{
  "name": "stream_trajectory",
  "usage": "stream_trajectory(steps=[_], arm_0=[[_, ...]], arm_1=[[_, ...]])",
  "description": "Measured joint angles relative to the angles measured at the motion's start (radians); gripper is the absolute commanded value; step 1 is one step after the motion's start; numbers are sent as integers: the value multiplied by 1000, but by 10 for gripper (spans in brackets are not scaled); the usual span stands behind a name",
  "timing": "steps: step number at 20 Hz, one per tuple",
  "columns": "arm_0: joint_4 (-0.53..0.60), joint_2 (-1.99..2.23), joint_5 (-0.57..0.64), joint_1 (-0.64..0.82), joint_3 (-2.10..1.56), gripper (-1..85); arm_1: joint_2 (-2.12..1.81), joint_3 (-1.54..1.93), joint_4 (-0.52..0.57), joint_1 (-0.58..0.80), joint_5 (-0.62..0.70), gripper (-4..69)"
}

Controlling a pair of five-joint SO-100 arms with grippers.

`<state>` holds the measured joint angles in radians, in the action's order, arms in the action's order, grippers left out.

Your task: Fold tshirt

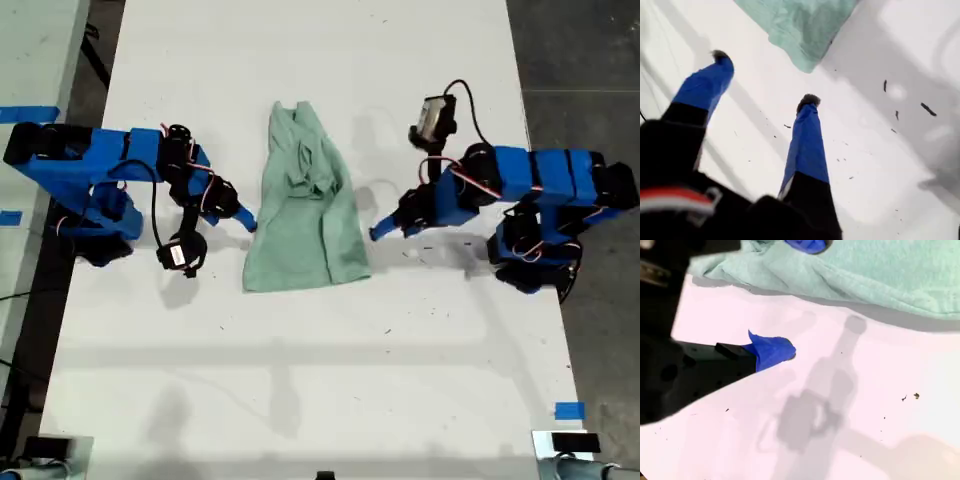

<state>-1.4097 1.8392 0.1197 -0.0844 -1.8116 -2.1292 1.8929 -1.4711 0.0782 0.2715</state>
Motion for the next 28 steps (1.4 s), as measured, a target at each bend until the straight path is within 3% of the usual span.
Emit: stream_trajectory(steps=[5,12,21,23,27,28], arm_0=[[-12,0,0,0,0,263],[-43,-123,34,-3,213,282],[213,-420,8,-34,183,258],[262,-500,-21,-43,155,211],[327,-561,-80,-60,144,11],[327,-561,-92,-63,147,1]], arm_1=[[-419,318,15,25,-43,14],[-494,371,15,26,-54,12],[-494,371,15,26,-58,11],[-494,371,17,26,-60,10],[-499,399,34,12,-67,9],[-500,405,41,9,-69,8]])
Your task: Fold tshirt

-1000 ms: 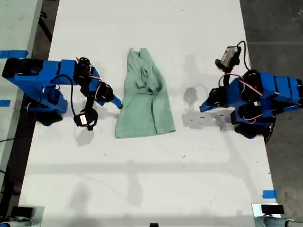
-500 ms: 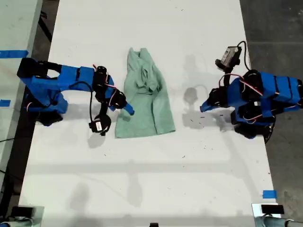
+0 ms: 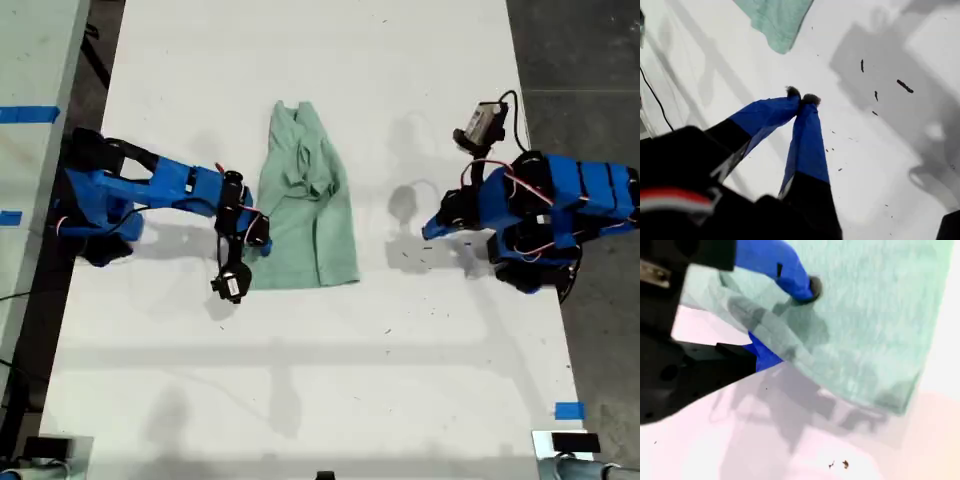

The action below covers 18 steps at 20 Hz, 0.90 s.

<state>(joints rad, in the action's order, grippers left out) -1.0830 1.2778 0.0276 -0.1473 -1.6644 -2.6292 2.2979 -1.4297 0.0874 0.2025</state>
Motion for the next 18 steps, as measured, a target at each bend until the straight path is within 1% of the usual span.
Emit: stream_trajectory(steps=[4,6,12,16,18], arm_0=[[-14,2,-18,3,-6,1],[-52,-2,-18,3,12,3],[-284,80,-5,3,130,1],[-443,84,31,3,342,0],[-529,8,48,3,503,0]], arm_1=[[0,15,26,-5,-2,6],[0,26,40,-12,-6,4],[-6,46,52,-38,-26,2],[-12,57,60,-38,-31,1],[-15,57,66,-38,-31,1]])
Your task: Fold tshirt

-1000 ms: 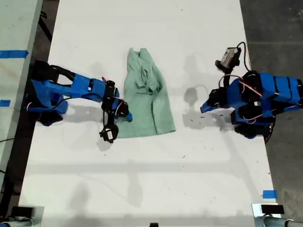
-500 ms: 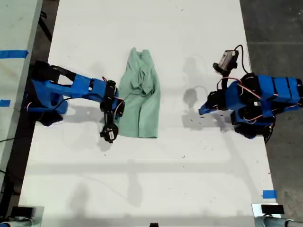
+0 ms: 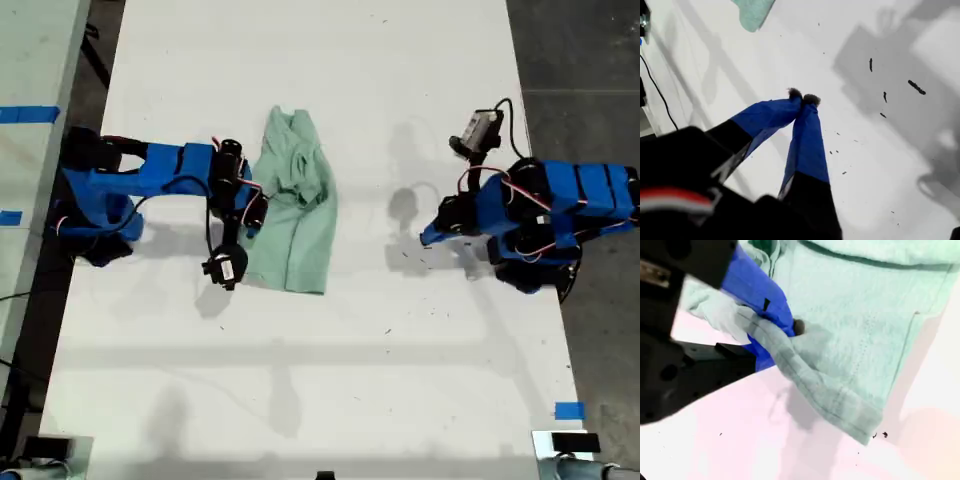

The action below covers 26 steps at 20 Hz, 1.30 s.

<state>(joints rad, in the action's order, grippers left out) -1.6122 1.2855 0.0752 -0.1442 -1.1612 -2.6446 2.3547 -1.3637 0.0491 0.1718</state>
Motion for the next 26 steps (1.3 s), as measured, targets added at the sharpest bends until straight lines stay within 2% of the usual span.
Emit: stream_trajectory(steps=[3,5,14,15,16,17,18,21,26], arm_0=[[-112,-212,26,8,313,0],[-98,-285,43,18,388,0],[216,-535,152,40,407,44],[230,-554,150,41,408,100],[235,-569,158,41,413,213],[235,-580,155,43,425,285],[235,-583,153,44,430,301],[204,-572,156,44,433,297],[-38,-377,153,44,430,287]], arm_1=[[-2,12,11,-3,0,1],[-2,15,17,-5,0,-1],[-2,46,44,-5,-3,-1],[-2,46,48,-5,-5,-1],[-2,52,52,-5,-5,-1],[-2,54,52,-5,-5,-1],[-3,54,52,-5,-5,-1],[-5,55,52,-5,-5,-1],[-15,61,52,-5,-5,-1]])
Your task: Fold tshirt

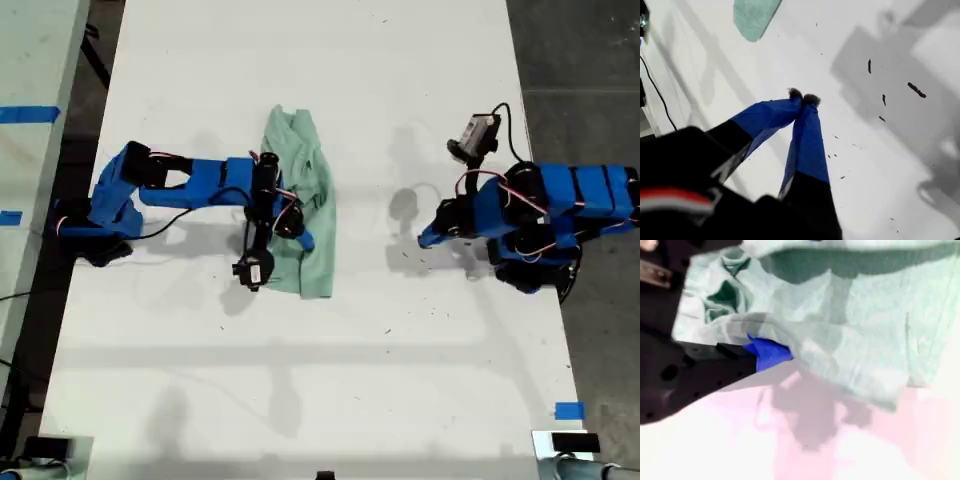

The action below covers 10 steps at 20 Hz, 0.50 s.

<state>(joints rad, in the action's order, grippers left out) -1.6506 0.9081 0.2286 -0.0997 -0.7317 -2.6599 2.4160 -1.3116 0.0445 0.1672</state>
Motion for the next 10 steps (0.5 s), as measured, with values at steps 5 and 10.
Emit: stream_trajectory(steps=[5,10], arm_0=[[-184,288,-9,0,-31,288],[-195,480,-18,0,-202,294]], arm_1=[[0,0,0,0,0,-1],[0,0,0,0,0,-1]])
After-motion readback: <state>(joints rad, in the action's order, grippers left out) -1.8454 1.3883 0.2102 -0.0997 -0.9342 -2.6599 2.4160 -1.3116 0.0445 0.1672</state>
